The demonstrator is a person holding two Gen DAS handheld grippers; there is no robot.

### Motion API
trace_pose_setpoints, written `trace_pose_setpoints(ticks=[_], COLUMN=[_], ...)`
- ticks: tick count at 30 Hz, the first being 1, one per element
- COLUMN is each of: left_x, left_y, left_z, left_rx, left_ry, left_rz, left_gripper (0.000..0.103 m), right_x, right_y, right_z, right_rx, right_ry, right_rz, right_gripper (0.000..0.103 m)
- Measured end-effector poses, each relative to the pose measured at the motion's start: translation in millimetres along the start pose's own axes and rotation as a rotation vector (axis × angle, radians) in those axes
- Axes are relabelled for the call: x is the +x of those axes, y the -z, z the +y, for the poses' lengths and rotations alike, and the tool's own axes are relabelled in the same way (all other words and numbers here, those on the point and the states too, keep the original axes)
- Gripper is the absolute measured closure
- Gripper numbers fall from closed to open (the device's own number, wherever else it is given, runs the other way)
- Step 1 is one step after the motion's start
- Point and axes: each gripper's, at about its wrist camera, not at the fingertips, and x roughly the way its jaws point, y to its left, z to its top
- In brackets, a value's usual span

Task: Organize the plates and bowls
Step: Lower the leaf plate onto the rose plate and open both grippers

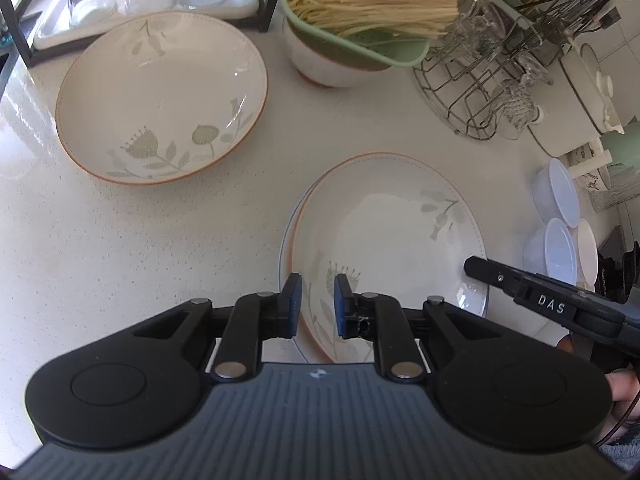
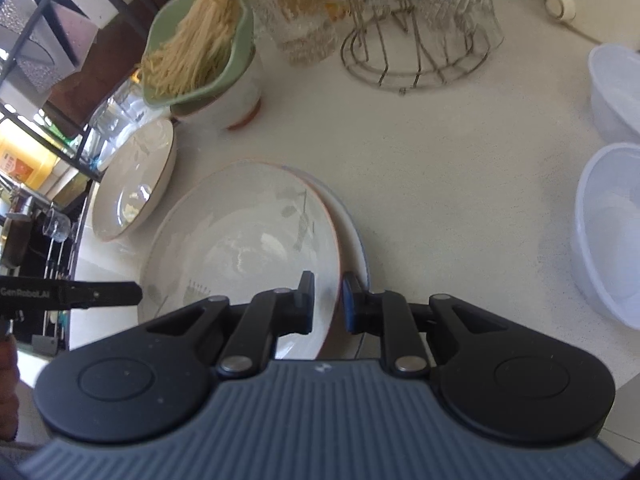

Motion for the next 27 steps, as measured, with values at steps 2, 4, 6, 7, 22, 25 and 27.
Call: trace_pose_setpoints(ticks=[2,4,6,7,22,25,27], left_x=[-5.0,-11.7,-20.6,-25.8,-91.0,-104.7,-113.3], left_y=[-0.2,0.1,-0.5,-1.0,-13.5,-15.1,-14.5], left_z=[-3.1,-6.5,-12.2,-15.7,-55.5,-59.0,-60.5], left_rx=[0.012,0.026,0.049,0.066,0.182,0.182,0.183], left_ry=[-0.001,-0.002,-0.013,-0.017,-0.010,0.003,0.017], left_rz=[-0.016,-0.034,-0.058,-0.074,-0.258,-0.288,-0.306], left_gripper=[0.085,0.085,0.085,0.085,0.085,0.085,0.085], right_x=[-6.3,-9.6,-12.3,-14.8,-85.4,-95.3,-101.7], right_y=[-1.9,-4.1,-5.6,-6.4,-30.6,-31.9,-30.9], right_z=[0.0,-1.0,0.3,1.7,35.7,38.5,42.4], right_rx=[0.014,0.036,0.039,0.037,-0.045,-0.033,-0.047], right_ry=[0.007,0.001,-0.002,-0.005,-0.027,-0.050,-0.055], right_rz=[-0.038,-0.056,-0.066,-0.074,-0.280,-0.298,-0.312], right_gripper=[0.084,0.084,0.084,0.084,0.084,0.084,0.084])
